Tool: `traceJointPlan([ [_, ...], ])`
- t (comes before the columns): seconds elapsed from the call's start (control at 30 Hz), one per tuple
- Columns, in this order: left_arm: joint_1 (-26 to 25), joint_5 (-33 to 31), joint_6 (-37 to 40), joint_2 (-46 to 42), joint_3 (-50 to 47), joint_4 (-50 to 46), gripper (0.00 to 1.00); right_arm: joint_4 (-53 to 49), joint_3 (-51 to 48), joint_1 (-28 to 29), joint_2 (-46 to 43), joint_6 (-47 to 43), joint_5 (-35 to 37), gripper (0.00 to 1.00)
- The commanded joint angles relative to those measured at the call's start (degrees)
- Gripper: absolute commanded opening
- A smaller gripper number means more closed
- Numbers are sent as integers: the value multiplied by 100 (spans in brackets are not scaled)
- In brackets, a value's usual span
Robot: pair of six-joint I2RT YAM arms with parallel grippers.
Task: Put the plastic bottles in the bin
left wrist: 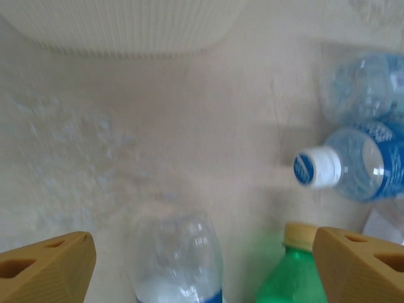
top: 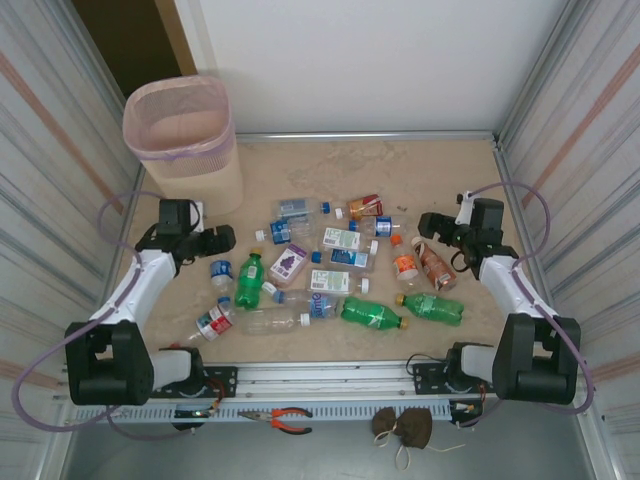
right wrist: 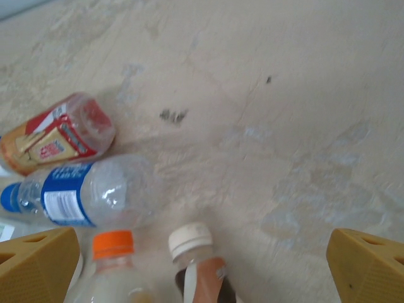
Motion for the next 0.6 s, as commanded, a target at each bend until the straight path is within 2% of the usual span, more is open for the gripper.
traceJointPlan([
  [0.0, -142, 62, -61, 324, 270, -993, 82, -469, 171, 55, -258, 125, -146, 99],
  [0.17, -245, -330, -71, 863, 492, -1265, 78, -546, 234, 69, -375, 108, -135, 99],
  [0.57, -292, -374, -102, 1758, 674, -1126, 73, -619, 236, 89, -399, 115, -80, 99],
])
